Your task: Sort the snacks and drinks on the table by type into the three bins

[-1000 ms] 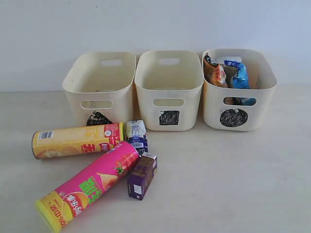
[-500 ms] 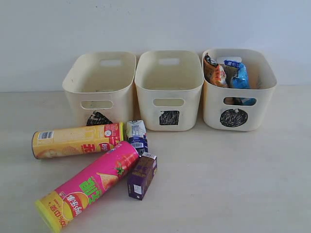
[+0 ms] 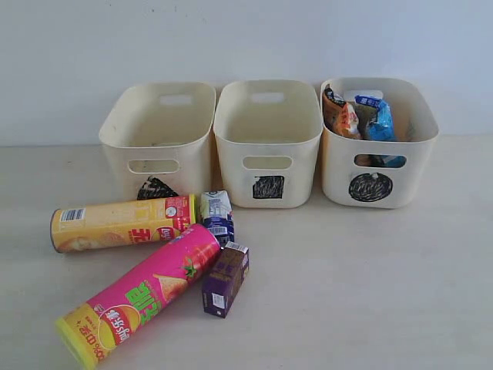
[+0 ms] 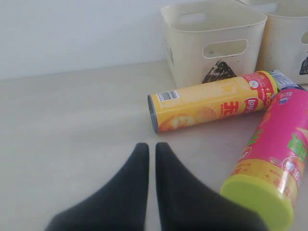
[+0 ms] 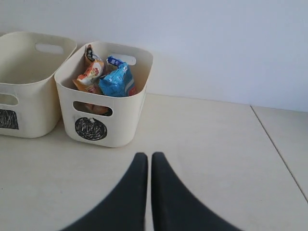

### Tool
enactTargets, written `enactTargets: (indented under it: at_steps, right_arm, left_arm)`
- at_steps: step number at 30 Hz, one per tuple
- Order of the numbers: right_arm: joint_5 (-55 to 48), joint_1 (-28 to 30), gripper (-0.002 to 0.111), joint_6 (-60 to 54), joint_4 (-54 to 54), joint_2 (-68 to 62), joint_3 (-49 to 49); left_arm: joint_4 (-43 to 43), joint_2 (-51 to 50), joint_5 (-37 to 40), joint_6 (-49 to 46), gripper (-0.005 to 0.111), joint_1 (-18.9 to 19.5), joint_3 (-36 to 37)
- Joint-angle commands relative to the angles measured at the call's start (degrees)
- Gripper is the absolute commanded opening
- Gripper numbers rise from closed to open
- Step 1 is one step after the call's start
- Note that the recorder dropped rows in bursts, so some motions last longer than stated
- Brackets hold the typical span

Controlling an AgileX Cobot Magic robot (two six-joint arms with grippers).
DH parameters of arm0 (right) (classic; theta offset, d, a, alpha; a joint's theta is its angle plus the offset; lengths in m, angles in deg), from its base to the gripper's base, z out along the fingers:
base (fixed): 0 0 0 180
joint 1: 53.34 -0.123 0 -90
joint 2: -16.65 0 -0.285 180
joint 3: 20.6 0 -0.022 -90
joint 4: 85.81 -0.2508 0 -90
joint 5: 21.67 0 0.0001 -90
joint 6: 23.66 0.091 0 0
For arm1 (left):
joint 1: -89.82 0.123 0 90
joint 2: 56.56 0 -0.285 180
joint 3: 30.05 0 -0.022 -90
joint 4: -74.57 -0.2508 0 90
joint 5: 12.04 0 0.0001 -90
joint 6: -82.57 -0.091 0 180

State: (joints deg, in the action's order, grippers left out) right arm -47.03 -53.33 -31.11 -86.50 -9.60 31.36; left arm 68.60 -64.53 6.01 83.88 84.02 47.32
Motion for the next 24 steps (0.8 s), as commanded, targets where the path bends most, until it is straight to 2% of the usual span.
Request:
enactTargets:
  at_steps: [1, 13, 24]
  right_arm:
    - [1.37, 0.06, 0.000, -0.77, -0.22, 5.84, 3.32]
    - [4.14, 0.06, 0.000, 4.50, -0.31, 17.00, 16.06]
    - [7.41, 0.06, 0.000, 5.82, -0.31, 18.46, 24.39]
  left_arm:
    - [0.65, 0.18, -0.40, 0.33, 0.004, 0.18, -0.15]
    - [0.65, 0.18, -0.40, 0.33, 0.004, 0.18, -0.15]
    - [0.65, 0.18, -0.40, 0.33, 0.004, 0.18, -0.15]
